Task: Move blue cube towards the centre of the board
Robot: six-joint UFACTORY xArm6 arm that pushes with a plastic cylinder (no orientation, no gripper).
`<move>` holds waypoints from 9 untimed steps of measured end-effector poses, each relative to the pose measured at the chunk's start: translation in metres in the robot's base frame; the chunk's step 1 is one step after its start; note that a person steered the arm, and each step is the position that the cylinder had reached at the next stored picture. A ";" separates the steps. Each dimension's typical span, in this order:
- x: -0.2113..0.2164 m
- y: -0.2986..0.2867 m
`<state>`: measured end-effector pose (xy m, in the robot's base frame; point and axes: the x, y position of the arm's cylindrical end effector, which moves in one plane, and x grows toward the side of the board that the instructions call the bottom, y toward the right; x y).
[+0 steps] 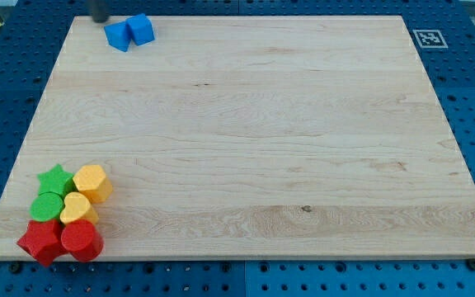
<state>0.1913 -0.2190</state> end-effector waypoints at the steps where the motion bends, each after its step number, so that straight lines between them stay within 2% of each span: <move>1: 0.025 0.071; 2: 0.092 0.113; 3: 0.084 0.116; 4: 0.040 0.100; 5: 0.033 0.064; 6: 0.049 0.053; 8: 0.168 0.112; 9: 0.173 0.111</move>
